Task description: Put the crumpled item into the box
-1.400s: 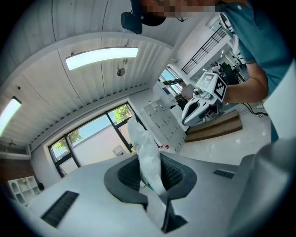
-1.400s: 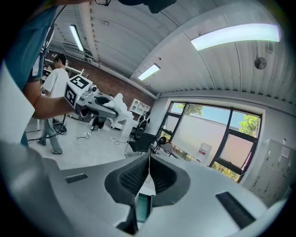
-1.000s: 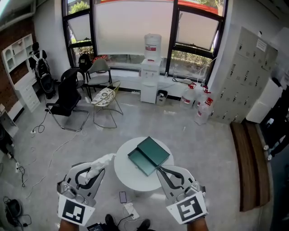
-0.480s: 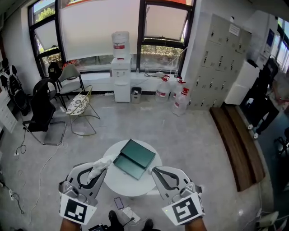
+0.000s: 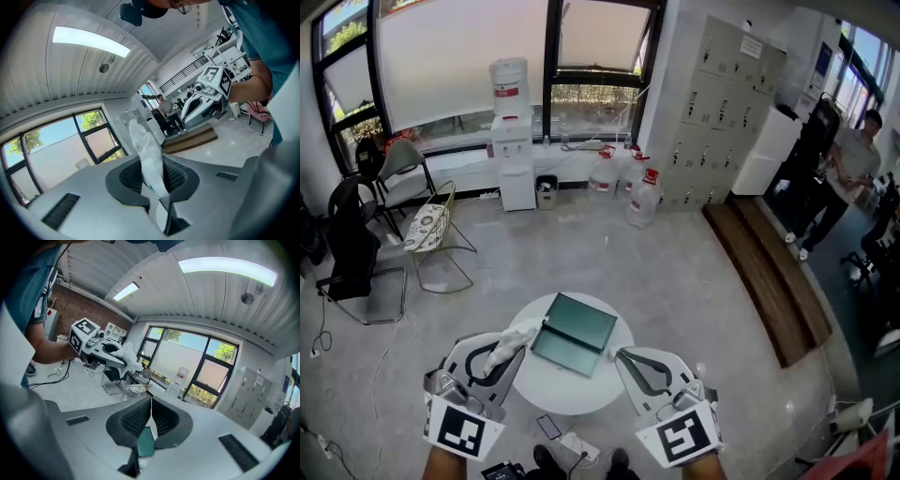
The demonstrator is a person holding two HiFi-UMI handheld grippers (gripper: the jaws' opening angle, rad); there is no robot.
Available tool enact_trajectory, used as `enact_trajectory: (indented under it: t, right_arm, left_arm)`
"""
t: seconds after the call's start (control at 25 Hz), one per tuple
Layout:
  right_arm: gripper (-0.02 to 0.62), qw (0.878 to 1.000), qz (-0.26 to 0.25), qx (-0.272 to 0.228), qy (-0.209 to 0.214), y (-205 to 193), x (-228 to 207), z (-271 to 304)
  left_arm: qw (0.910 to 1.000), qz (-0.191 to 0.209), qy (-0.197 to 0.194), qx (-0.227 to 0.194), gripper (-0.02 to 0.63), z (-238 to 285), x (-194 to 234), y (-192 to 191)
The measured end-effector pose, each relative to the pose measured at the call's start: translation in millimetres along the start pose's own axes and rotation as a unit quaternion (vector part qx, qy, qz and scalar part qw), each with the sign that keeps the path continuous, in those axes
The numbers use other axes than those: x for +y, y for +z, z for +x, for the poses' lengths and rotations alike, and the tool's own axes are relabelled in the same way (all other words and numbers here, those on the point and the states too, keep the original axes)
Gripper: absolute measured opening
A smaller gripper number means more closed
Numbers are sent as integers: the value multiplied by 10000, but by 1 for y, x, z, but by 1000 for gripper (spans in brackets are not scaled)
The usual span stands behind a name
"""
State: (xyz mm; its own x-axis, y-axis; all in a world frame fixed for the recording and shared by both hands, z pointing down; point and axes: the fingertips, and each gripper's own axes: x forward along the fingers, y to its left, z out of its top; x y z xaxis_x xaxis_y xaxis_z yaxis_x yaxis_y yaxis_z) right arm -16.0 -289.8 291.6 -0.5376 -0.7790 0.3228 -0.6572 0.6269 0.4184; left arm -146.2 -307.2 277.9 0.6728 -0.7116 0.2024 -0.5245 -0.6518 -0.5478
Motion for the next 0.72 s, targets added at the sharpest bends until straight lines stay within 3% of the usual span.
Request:
enact_trajectory:
  t: [0.36,0.72]
  right_arm:
    - [38,9996,10,289,-18,-3,4,58]
    - [38,9978,136,414,495,-72,-20,114]
  left_arm:
    - [9994,-186,-266,148,75,18,31,-64]
    - [9944,-628,-375,763,75,92,6,-138]
